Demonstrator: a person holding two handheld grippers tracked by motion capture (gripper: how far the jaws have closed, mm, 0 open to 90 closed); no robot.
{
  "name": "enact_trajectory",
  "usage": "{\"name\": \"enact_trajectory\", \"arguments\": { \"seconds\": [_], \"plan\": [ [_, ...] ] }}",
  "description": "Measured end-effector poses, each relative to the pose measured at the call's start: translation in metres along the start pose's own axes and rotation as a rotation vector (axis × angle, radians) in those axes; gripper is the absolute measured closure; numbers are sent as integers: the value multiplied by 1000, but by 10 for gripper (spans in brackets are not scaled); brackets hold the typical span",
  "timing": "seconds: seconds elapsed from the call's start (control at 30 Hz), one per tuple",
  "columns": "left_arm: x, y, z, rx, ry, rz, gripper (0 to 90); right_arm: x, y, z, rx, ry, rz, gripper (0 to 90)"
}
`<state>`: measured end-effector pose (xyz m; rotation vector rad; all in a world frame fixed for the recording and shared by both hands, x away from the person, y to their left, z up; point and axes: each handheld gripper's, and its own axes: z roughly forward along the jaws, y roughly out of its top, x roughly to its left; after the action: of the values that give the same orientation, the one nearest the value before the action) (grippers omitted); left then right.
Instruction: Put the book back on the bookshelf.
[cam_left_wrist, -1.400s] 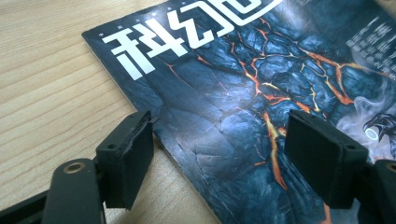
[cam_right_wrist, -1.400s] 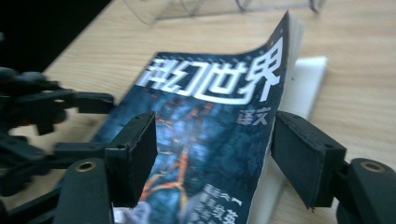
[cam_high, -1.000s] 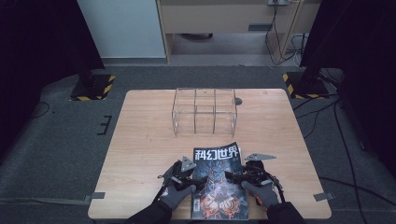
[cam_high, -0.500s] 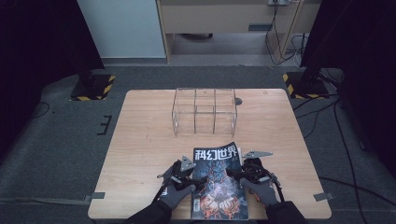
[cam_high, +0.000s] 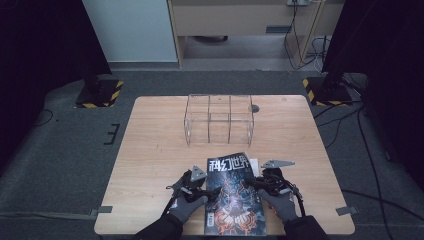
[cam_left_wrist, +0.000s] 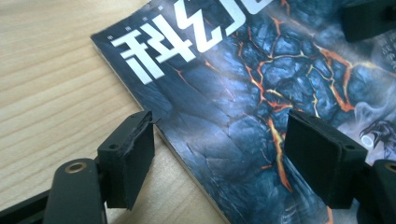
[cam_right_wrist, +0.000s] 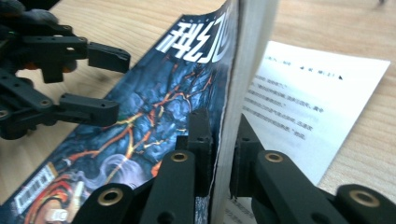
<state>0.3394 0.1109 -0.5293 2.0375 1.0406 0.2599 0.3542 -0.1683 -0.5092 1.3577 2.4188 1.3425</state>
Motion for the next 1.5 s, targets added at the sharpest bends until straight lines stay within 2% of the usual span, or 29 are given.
{"name": "enact_trajectory", "arguments": {
  "seconds": [0.43,0.53,0.6,0.7,0.8,0.83,1.13,1.17,1.3,1.37,1.5],
  "plan": [
    [5,4,-8,-54,-19,-45,237,11,5,-12,-64,22,-10,852],
    [7,6,-12,-79,-30,-71,236,18,9,-23,-122,40,-27,853],
    [8,6,-13,-87,-36,-78,235,20,10,-25,-138,44,-30,854],
    [10,7,-17,-110,-52,-99,235,25,14,-34,-192,66,-60,854],
    [10,8,-18,-119,-65,-103,234,28,15,-37,-209,71,-70,854],
    [10,8,-18,-127,-73,-104,233,31,17,-41,-229,75,-93,854],
    [9,10,-17,-149,-134,-95,210,37,19,-46,-261,95,-131,854],
    [8,10,-14,-142,-154,-89,197,37,19,-46,-262,97,-135,854],
    [5,10,-11,-139,-179,-86,198,37,18,-44,-259,95,-138,854],
    [5,10,-11,-139,-177,-85,192,37,18,-44,-258,94,-139,853],
    [7,10,-13,-152,-198,-121,206,35,17,-42,-250,86,-134,853]
  ]
}}
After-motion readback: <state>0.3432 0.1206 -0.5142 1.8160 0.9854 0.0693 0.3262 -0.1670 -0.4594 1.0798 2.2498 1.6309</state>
